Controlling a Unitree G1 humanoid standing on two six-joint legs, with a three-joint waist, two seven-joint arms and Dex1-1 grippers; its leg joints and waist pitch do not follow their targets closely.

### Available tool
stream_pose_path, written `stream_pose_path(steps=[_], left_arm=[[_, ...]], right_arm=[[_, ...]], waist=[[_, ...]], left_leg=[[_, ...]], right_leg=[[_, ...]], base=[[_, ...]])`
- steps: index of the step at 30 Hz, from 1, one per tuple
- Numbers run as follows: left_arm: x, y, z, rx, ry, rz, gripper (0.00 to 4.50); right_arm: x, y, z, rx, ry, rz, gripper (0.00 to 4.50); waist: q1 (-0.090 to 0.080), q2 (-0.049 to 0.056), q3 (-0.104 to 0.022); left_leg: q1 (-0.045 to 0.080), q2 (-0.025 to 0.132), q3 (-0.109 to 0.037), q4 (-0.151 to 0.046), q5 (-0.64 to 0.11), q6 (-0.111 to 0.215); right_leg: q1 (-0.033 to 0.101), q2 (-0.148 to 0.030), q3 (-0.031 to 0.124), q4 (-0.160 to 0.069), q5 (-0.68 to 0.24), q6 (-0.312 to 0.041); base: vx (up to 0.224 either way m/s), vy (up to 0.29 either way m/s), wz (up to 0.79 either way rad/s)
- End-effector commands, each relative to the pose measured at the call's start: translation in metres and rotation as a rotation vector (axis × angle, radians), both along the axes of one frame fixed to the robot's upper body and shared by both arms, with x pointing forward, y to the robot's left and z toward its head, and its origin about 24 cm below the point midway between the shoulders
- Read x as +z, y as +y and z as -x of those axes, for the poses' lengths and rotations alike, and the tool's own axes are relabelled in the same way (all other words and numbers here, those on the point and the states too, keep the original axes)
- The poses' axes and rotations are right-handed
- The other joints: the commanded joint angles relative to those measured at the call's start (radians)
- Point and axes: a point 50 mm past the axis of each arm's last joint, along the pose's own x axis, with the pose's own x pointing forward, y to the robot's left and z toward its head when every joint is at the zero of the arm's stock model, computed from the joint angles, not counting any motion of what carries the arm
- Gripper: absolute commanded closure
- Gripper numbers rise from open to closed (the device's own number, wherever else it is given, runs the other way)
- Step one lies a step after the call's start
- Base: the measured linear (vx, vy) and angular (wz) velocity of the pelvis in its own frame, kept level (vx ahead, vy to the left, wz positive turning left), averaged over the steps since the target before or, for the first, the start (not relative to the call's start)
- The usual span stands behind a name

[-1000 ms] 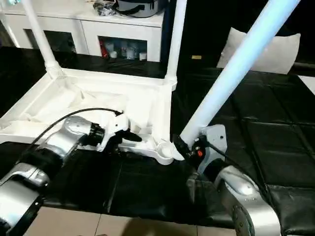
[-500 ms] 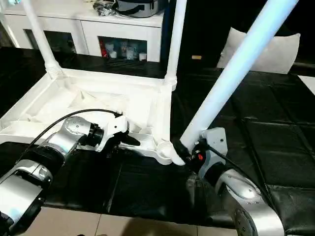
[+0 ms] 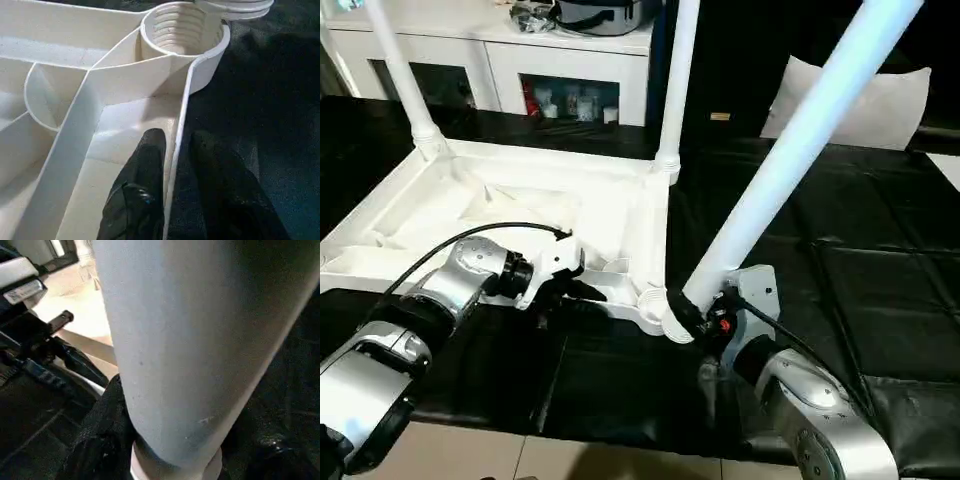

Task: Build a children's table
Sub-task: Insert table leg to table base

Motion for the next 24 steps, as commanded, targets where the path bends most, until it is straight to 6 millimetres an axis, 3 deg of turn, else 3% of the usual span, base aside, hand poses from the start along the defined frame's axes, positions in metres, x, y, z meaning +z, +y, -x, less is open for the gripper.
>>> stream_pose_path(steps=[1,6,16,18,19,20,22,24], left_arm=[[0.003,0.0,-0.002,-0.013,-0.008,-0.016,3.74],[0.001,0.002,-0.001,-0.01,0.001,-0.024,4.18],[-0.009,0.014,0.002,0.045,0.031,-0.085,4.49],[-0.015,0.017,0.002,0.132,0.064,-0.089,4.5],[-0.015,0.017,0.002,0.148,0.073,-0.082,4.5],[-0.015,0.017,0.002,0.148,0.073,-0.082,4.5],[-0.014,0.012,0.002,0.208,0.113,-0.036,4.5],[-0.014,0.011,0.004,0.198,0.099,-0.033,4.5]], right_arm=[[0.011,0.0,-0.001,0.012,-0.035,-0.019,2.6],[0.013,0.003,-0.001,0.028,-0.039,-0.035,2.6],[0.021,0.003,-0.009,0.013,-0.125,-0.032,2.6],[0.026,0.005,-0.013,0.009,-0.189,-0.039,2.6],[0.027,0.006,-0.014,0.004,-0.207,-0.039,2.6],[0.027,0.006,-0.014,0.004,-0.207,-0.039,2.6],[0.018,0.009,-0.017,0.029,-0.108,0.003,2.6],[0.014,0.011,-0.018,0.053,-0.07,0.03,2.6]], waist=[[0.004,0.004,-0.055],[0.004,0.001,-0.055],[0.0,0.002,-0.055],[0.001,-0.004,-0.054],[-0.001,-0.001,-0.049],[-0.001,-0.001,-0.049],[-0.006,0.0,-0.046],[-0.007,-0.001,-0.047]], left_leg=[[0.021,0.074,-0.025,-0.08,-0.2,0.012],[0.021,0.075,-0.023,-0.08,-0.192,0.016],[0.021,0.075,-0.02,-0.079,-0.179,0.023],[0.021,0.075,-0.019,-0.079,-0.189,0.021],[0.021,0.074,-0.02,-0.081,-0.22,0.011],[0.021,0.074,-0.02,-0.081,-0.22,0.011],[0.018,0.074,-0.024,-0.088,-0.225,0.0],[0.023,0.073,-0.021,-0.084,-0.239,-0.003]], right_leg=[[0.038,-0.098,0.053,-0.082,-0.047,-0.273],[0.038,-0.099,0.053,-0.08,-0.033,-0.273],[0.038,-0.099,0.052,-0.079,-0.013,-0.279],[0.039,-0.1,0.052,-0.08,-0.036,-0.278],[0.034,-0.101,0.052,-0.086,-0.109,-0.274],[0.034,-0.101,0.052,-0.086,-0.109,-0.274],[0.04,-0.096,0.05,-0.086,-0.158,-0.264],[0.034,-0.095,0.053,-0.092,-0.178,-0.256]], base=[[0.0,0.0,0.0],[0.0,0.0,0.0],[0.0,0.0,0.0],[0.0,0.0,0.0],[0.0,0.0,0.0],[0.0,0.0,0.0],[0.0,0.0,0.0],[0.0,0.0,0.0]])
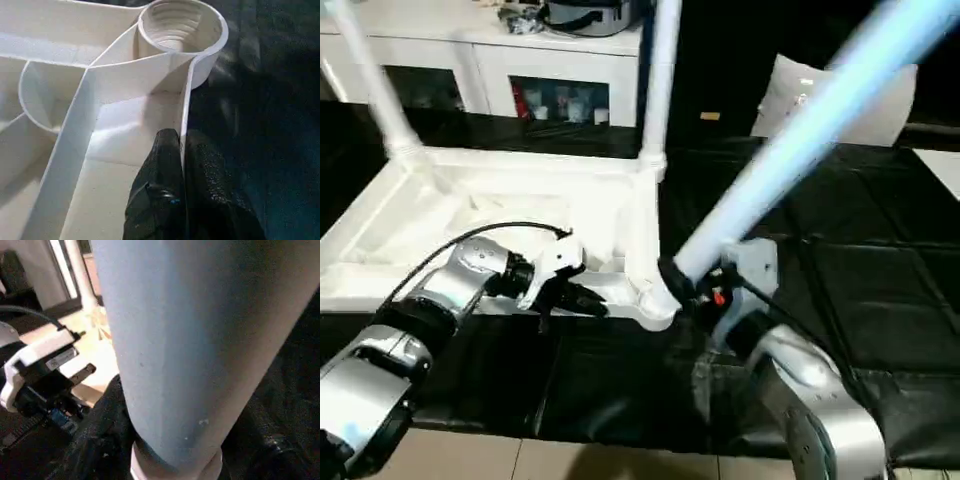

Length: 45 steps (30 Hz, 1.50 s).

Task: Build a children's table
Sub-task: Insert table leg to table base

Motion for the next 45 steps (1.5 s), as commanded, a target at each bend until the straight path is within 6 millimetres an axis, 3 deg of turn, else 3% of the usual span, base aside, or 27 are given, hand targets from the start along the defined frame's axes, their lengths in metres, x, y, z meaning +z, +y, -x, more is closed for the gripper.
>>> stream_pose_path(steps=[1,3,4,9,10,11,14,16,19,20,21,35,36,44,45], left_arm=[[-0.012,0.013,0.005,0.089,0.026,-0.029,4.5],[-0.011,0.012,0.009,0.055,-0.007,-0.022,4.5],[-0.01,0.012,0.01,0.046,-0.016,-0.019,4.5],[-0.009,0.01,0.026,-0.076,-0.107,-0.007,4.5],[-0.01,0.01,0.028,-0.092,-0.111,-0.01,4.5],[-0.01,0.01,0.03,-0.102,-0.112,-0.013,4.5],[-0.01,0.011,0.034,-0.122,-0.098,-0.018,4.5],[-0.008,0.009,0.039,-0.131,-0.093,-0.013,4.5],[-0.006,0.009,0.041,-0.118,-0.1,0.0,4.5],[-0.006,0.009,0.042,-0.116,-0.101,0.003,4.5],[-0.006,0.009,0.042,-0.113,-0.101,0.011,4.5],[-0.003,0.016,0.04,-0.097,-0.12,-0.026,4.5],[-0.002,0.016,0.04,-0.096,-0.122,-0.027,4.5],[-0.002,0.016,0.039,-0.099,-0.121,-0.031,4.5],[-0.002,0.016,0.039,-0.1,-0.121,-0.031,4.5]], right_arm=[[-0.007,0.001,-0.003,0.028,0.056,0.05,2.6],[-0.009,0.004,-0.005,0.064,0.057,0.077,2.6],[-0.01,0.004,-0.006,0.074,0.054,0.082,2.6],[-0.013,0.012,-0.016,0.195,0.081,0.122,2.6],[-0.013,0.013,-0.017,0.22,0.084,0.13,2.6],[-0.013,0.013,-0.018,0.235,0.086,0.136,2.6],[-0.012,0.014,-0.021,0.272,0.097,0.147,2.6],[-0.013,0.014,-0.026,0.301,0.113,0.168,2.6],[-0.016,0.013,-0.03,0.329,0.134,0.196,2.6],[-0.017,0.013,-0.03,0.333,0.136,0.2,2.6],[-0.019,0.013,-0.031,0.337,0.15,0.21,2.6],[-0.018,0.011,-0.025,0.391,0.217,0.214,2.6],[-0.016,0.01,-0.025,0.393,0.215,0.212,2.6],[-0.012,0.008,-0.023,0.396,0.218,0.205,2.6],[-0.013,0.008,-0.022,0.398,0.225,0.208,2.6]], waist=[[0.005,0.0,-0.049],[0.005,-0.006,-0.05],[0.003,-0.003,-0.05],[0.001,0.001,-0.053],[-0.001,-0.007,-0.053],[0.003,-0.002,-0.052],[0.012,-0.003,-0.053],[0.012,-0.013,-0.052],[0.013,-0.009,-0.051],[0.012,-0.018,-0.052],[0.014,-0.019,-0.052],[0.014,-0.016,-0.053],[0.014,-0.011,-0.053],[0.013,-0.015,-0.053],[0.012,-0.004,-0.054]], left_leg=[[0.013,0.07,-0.029,-0.081,-0.231,-0.004],[0.013,0.069,-0.026,-0.078,-0.218,0.002],[0.007,0.07,-0.027,-0.079,-0.206,0.005],[0.012,0.073,-0.026,-0.077,-0.199,0.014],[0.01,0.073,-0.024,-0.078,-0.193,0.017],[0.012,0.074,-0.022,-0.077,-0.181,0.019],[0.015,0.075,-0.021,-0.077,-0.176,0.016],[0.013,0.076,-0.021,-0.078,-0.167,0.014],[0.016,0.075,-0.018,-0.077,-0.17,0.01],[0.015,0.075,-0.017,-0.077,-0.168,0.012],[0.014,0.073,-0.017,-0.077,-0.16,0.015],[0.014,0.073,-0.019,-0.077,-0.158,0.013],[0.014,0.073,-0.02,-0.077,-0.159,0.011],[0.014,0.072,-0.019,-0.076,-0.161,0.004],[0.015,0.072,-0.019,-0.076,-0.165,0.0]], right_leg=[[0.034,-0.098,0.053,-0.089,-0.177,-0.252],[0.032,-0.097,0.053,-0.091,-0.162,-0.251],[0.034,-0.097,0.053,-0.087,-0.144,-0.251],[0.031,-0.095,0.05,-0.083,-0.103,-0.26],[0.032,-0.093,0.05,-0.082,-0.098,-0.257],[0.03,-0.094,0.051,-0.081,-0.09,-0.257],[0.03,-0.095,0.05,-0.078,-0.095,-0.252],[0.029,-0.095,0.048,-0.075,-0.099,-0.251],[0.025,-0.094,0.05,-0.079,-0.111,-0.249],[0.027,-0.092,0.049,-0.078,-0.108,-0.247],[0.027,-0.093,0.05,-0.078,-0.108,-0.243],[0.029,-0.091,0.05,-0.078,-0.097,-0.236],[0.029,-0.092,0.05,-0.077,-0.098,-0.237],[0.029,-0.091,0.05,-0.078,-0.101,-0.24],[0.028,-0.09,0.05,-0.079,-0.086,-0.243]], base=[[0.0,0.0,0.0],[0.0,0.0,0.0],[0.0,0.0,0.0],[0.0,0.0,0.0],[0.0,0.0,0.0],[0.0,0.0,0.0],[0.0,0.0,0.0],[0.0,0.0,0.0],[0.0,0.0,0.0],[0.0,0.0,0.0],[0.0,0.0,0.0],[0.0,0.0,0.0],[0.0,0.0,0.0],[0.0,0.0,0.0],[0.0,0.0,0.0]])
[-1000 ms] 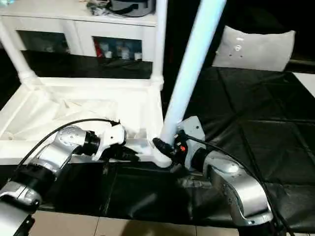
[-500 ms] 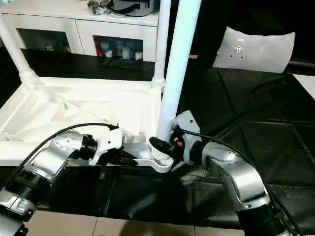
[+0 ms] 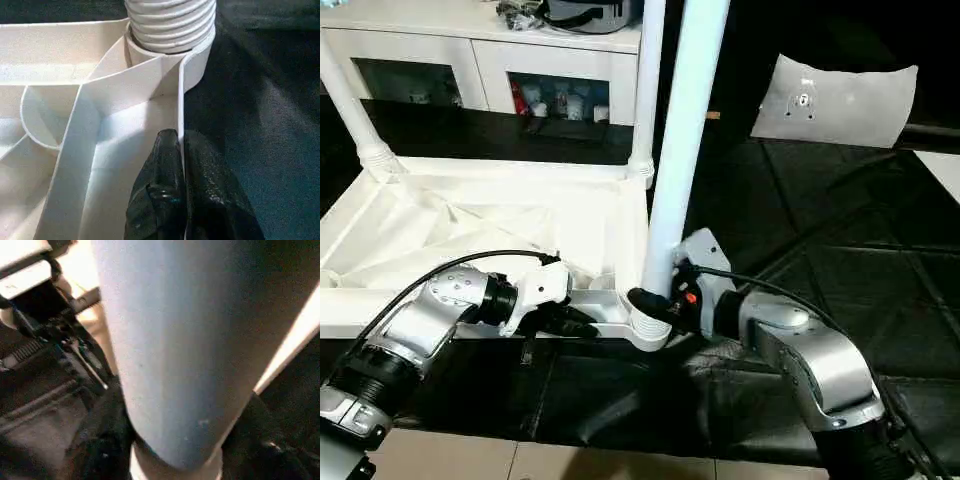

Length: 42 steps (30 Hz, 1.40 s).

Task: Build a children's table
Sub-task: Insert table leg to table base

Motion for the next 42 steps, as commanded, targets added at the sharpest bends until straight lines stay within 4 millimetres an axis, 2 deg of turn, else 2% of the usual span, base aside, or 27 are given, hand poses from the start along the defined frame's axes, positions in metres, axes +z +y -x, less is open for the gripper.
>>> stream_pose_path(steps=[1,3,8,9,12,18,19,20,22,24,26,28,30,34,36,39,41,42], left_arm=[[-0.004,0.005,0.001,0.008,0.015,-0.033,4.5],[-0.004,0.005,0.001,0.007,0.014,-0.038,4.5],[-0.005,0.004,0.001,0.003,0.013,-0.04,4.5],[-0.005,0.004,0.001,0.0,0.013,-0.039,4.5],[-0.005,0.003,0.001,-0.004,0.012,-0.04,4.5],[-0.003,0.001,0.0,0.0,0.002,-0.026,4.5],[-0.003,0.001,0.0,0.001,0.002,-0.025,4.5],[-0.003,0.001,0.0,0.002,0.002,-0.025,4.5],[-0.003,0.002,0.0,0.004,0.001,-0.026,4.5],[-0.002,0.003,-0.001,0.011,-0.002,-0.022,4.5],[-0.002,0.003,-0.002,0.013,-0.002,-0.02,4.5],[-0.002,0.003,-0.002,0.018,-0.003,-0.016,4.5],[-0.002,0.003,-0.002,0.022,-0.002,-0.014,4.5],[-0.002,0.003,-0.002,0.026,-0.001,-0.012,4.5],[-0.002,0.003,-0.002,0.027,-0.001,-0.012,4.5],[-0.002,0.003,-0.002,0.03,0.0,-0.011,4.5],[-0.002,0.003,-0.002,0.031,-0.003,-0.013,4.5],[-0.002,0.004,-0.002,0.03,-0.006,-0.016,4.5]], right_arm=[[-0.009,-0.002,0.005,0.012,0.057,0.026,2.6],[-0.012,-0.003,0.005,0.009,0.07,0.043,2.6],[-0.017,-0.006,0.003,-0.01,0.089,0.037,2.6],[-0.019,-0.006,0.001,-0.024,0.099,0.02,2.6],[-0.023,-0.006,0.0,-0.041,0.115,-0.008,2.6],[-0.045,-0.022,0.004,-0.133,0.203,-0.142,2.6],[-0.047,-0.024,0.005,-0.146,0.209,-0.151,2.6],[-0.052,-0.027,0.006,-0.171,0.207,-0.153,2.6],[-0.057,-0.03,0.008,-0.193,0.207,-0.153,2.6],[-0.063,-0.032,0.013,-0.219,0.195,-0.173,2.6],[-0.064,-0.031,0.014,-0.225,0.183,-0.173,2.6],[-0.066,-0.031,0.017,-0.218,0.151,-0.141,2.6],[-0.068,-0.029,0.02,-0.176,0.099,-0.053,2.6],[-0.072,-0.025,0.023,-0.106,0.049,0.062,2.6],[-0.073,-0.023,0.023,-0.098,0.046,0.066,2.6],[-0.075,-0.022,0.023,-0.082,0.041,0.085,2.6],[-0.078,-0.021,0.023,-0.045,0.039,0.114,2.6],[-0.078,-0.02,0.023,-0.034,0.04,0.114,2.6]], waist=[[0.006,0.003,-0.056],[0.008,-0.001,-0.057],[0.01,0.002,-0.057],[0.01,0.007,-0.056],[0.01,0.007,-0.056],[0.013,0.01,-0.057],[0.013,0.007,-0.058],[0.013,0.01,-0.059],[0.013,0.01,-0.057],[0.012,0.015,-0.055],[0.012,0.014,-0.055],[0.011,0.016,-0.056],[0.012,0.024,-0.055],[0.007,0.021,-0.051],[0.007,0.018,-0.051],[0.004,0.021,-0.05],[0.003,0.015,-0.049],[0.002,0.018,-0.049]], left_leg=[[0.016,0.068,-0.023,-0.072,-0.163,0.0],[0.015,0.068,-0.023,-0.072,-0.154,0.003],[0.017,0.069,-0.023,-0.071,-0.159,0.004],[0.017,0.069,-0.024,-0.071,-0.162,0.001],[0.017,0.069,-0.024,-0.072,-0.177,-0.007],[0.017,0.07,-0.024,-0.072,-0.183,-0.005],[0.017,0.07,-0.023,-0.071,-0.178,-0.002],[0.016,0.069,-0.024,-0.072,-0.173,0.0],[0.016,0.068,-0.024,-0.073,-0.192,-0.002],[0.019,0.069,-0.025,-0.075,-0.213,-0.008],[0.018,0.07,-0.026,-0.077,-0.226,-0.013],[0.018,0.07,-0.026,-0.078,-0.225,-0.014],[0.017,0.069,-0.027,-0.078,-0.233,-0.019],[0.019,0.067,-0.029,-0.081,-0.287,-0.023],[0.018,0.068,-0.029,-0.081,-0.282,-0.018],[0.018,0.069,-0.03,-0.083,-0.286,-0.017],[0.019,0.069,-0.03,-0.084,-0.308,-0.017],[0.016,0.068,-0.032,-0.085,-0.309,-0.018]], right_leg=[[0.031,-0.091,0.052,-0.076,-0.075,-0.244],[0.034,-0.092,0.051,-0.072,-0.048,-0.251],[0.033,-0.093,0.051,-0.072,-0.051,-0.258],[0.033,-0.094,0.051,-0.071,-0.054,-0.259],[0.033,-0.093,0.051,-0.073,-0.067,-0.26],[0.033,-0.095,0.05,-0.073,-0.049,-0.271],[0.034,-0.095,0.05,-0.073,-0.04,-0.272],[0.034,-0.094,0.049,-0.071,-0.027,-0.273],[0.034,-0.095,0.048,-0.075,-0.052,-0.271],[0.031,-0.095,0.048,-0.078,-0.09,-0.265],[0.032,-0.094,0.049,-0.08,-0.101,-0.261],[0.031,-0.093,0.049,-0.079,-0.086,-0.26],[0.031,-0.093,0.049,-0.079,-0.089,-0.256],[0.029,-0.094,0.051,-0.09,-0.192,-0.238],[0.028,-0.093,0.052,-0.09,-0.194,-0.235],[0.026,-0.09,0.05,-0.088,-0.189,-0.235],[0.024,-0.092,0.051,-0.092,-0.226,-0.231],[0.027,-0.094,0.051,-0.092,-0.243,-0.225]], base=[[0.0,0.0,0.0],[0.0,0.0,0.0],[0.0,0.0,0.0],[0.0,0.0,0.0],[0.0,0.0,0.0],[0.0,0.0,0.0],[0.0,0.0,0.0],[0.0,0.0,0.0],[0.0,0.0,0.0],[0.0,0.0,0.0],[0.0,0.0,0.0],[0.0,0.0,0.0],[0.0,0.0,0.0],[0.0,0.0,0.0],[0.0,0.0,0.0],[0.0,0.0,0.0],[0.0,0.0,0.0],[0.0,0.0,0.0]])
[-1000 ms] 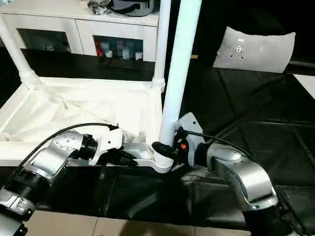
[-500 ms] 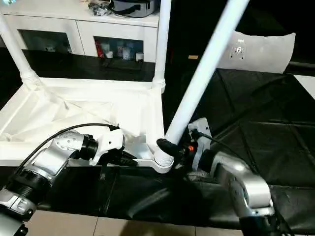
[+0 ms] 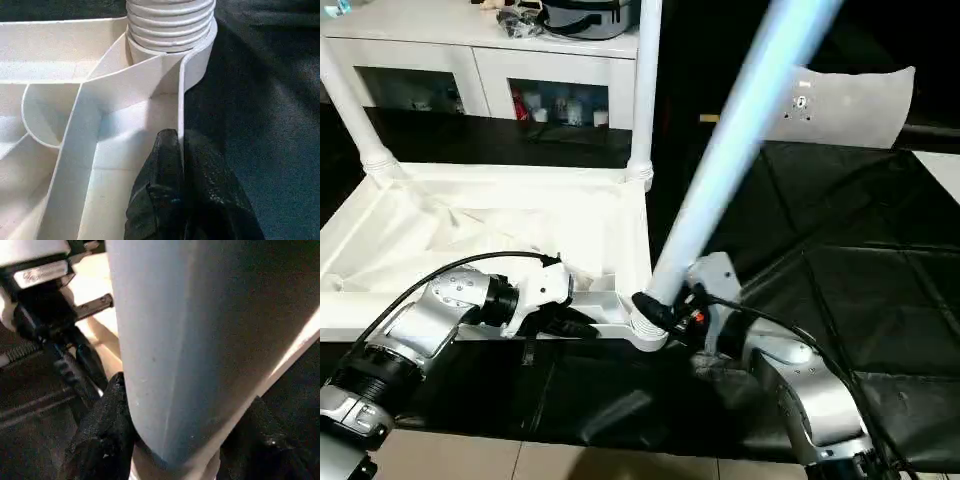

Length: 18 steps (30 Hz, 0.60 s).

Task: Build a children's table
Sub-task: Insert table leg to table base

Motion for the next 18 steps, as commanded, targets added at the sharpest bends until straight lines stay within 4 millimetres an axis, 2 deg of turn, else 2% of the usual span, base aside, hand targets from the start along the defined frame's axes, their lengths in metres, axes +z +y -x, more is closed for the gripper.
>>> stream_pose_path(steps=[1,4,7,9,10,12,13,14,15,16,17,18], left_arm=[[0.002,0.003,-0.001,0.004,-0.014,-0.013,4.5],[0.003,0.004,-0.001,-0.003,-0.022,-0.022,4.5],[0.005,0.004,-0.001,-0.009,-0.024,-0.021,4.5],[0.006,0.004,-0.001,-0.011,-0.024,-0.021,4.5],[0.006,0.003,-0.001,-0.015,-0.023,-0.02,4.5],[0.007,0.003,-0.001,-0.023,-0.024,-0.021,4.5],[0.01,0.001,-0.004,-0.046,-0.03,-0.032,4.5],[0.012,0.0,-0.007,-0.057,-0.034,-0.037,4.5],[0.012,0.0,-0.007,-0.06,-0.036,-0.038,4.5],[0.014,-0.001,-0.009,-0.064,-0.038,-0.038,4.5],[0.016,-0.002,-0.011,-0.068,-0.043,-0.038,4.5],[0.019,-0.003,-0.014,-0.068,-0.054,-0.036,4.5]], right_arm=[[-0.047,-0.014,0.011,-0.024,0.209,0.161,2.6],[-0.046,-0.008,0.009,0.045,0.224,0.155,2.6],[-0.048,-0.004,0.011,0.114,0.259,0.166,2.6],[-0.049,-0.004,0.011,0.124,0.264,0.169,2.6],[-0.05,-0.004,0.012,0.139,0.275,0.172,2.6],[-0.052,-0.003,0.013,0.164,0.289,0.181,2.6],[-0.055,-0.002,0.016,0.222,0.327,0.194,2.6],[-0.056,-0.002,0.017,0.243,0.342,0.197,2.6],[-0.056,-0.002,0.017,0.246,0.345,0.197,2.6],[-0.057,-0.001,0.017,0.255,0.352,0.197,2.6],[-0.057,-0.001,0.017,0.263,0.359,0.197,2.6],[-0.057,-0.001,0.016,0.271,0.364,0.197,2.6]], waist=[[0.002,0.007,-0.042],[0.001,0.006,-0.04],[0.0,0.001,-0.041],[0.003,0.005,-0.042],[0.005,0.003,-0.046],[0.004,0.0,-0.045],[0.002,-0.005,-0.033],[0.002,-0.007,-0.032],[0.003,-0.005,-0.033],[0.003,-0.01,-0.029],[0.005,-0.007,-0.03],[0.004,-0.013,-0.028]], left_leg=[[0.01,0.068,-0.034,-0.086,-0.318,-0.019],[0.013,0.068,-0.033,-0.086,-0.336,-0.019],[0.012,0.068,-0.033,-0.085,-0.325,-0.014],[0.014,0.07,-0.031,-0.084,-0.308,-0.01],[0.012,0.071,-0.031,-0.084,-0.29,-0.007],[0.011,0.07,-0.03,-0.084,-0.278,-0.003],[0.009,0.069,-0.028,-0.087,-0.285,0.003],[0.012,0.067,-0.027,-0.085,-0.302,0.006],[0.013,0.068,-0.028,-0.085,-0.302,0.005],[0.013,0.069,-0.027,-0.087,-0.308,0.004],[0.016,0.07,-0.029,-0.088,-0.313,0.002],[0.017,0.072,-0.029,-0.091,-0.324,-0.003]], right_leg=[[0.022,-0.094,0.049,-0.094,-0.26,-0.215],[0.017,-0.093,0.051,-0.097,-0.287,-0.212],[0.019,-0.093,0.051,-0.096,-0.277,-0.216],[0.016,-0.093,0.053,-0.095,-0.245,-0.222],[0.021,-0.093,0.051,-0.09,-0.2,-0.229],[0.022,-0.092,0.05,-0.089,-0.175,-0.233],[0.016,-0.09,0.05,-0.093,-0.184,-0.233],[0.015,-0.091,0.051,-0.097,-0.225,-0.229],[0.016,-0.093,0.051,-0.096,-0.237,-0.226],[0.013,-0.093,0.052,-0.101,-0.26,-0.219],[0.012,-0.093,0.052,-0.1,-0.27,-0.217],[0.011,-0.092,0.052,-0.102,-0.28,-0.211]], base=[[0.0,0.0,0.0],[0.0,0.0,0.0],[0.0,0.0,0.0],[0.0,0.0,0.0],[0.0,0.0,0.0],[0.0,0.0,0.0],[0.0,0.0,0.0],[0.0,0.0,0.0],[0.0,0.0,0.0],[0.0,0.0,0.0],[0.0,0.0,0.0],[0.0,0.0,0.0]])
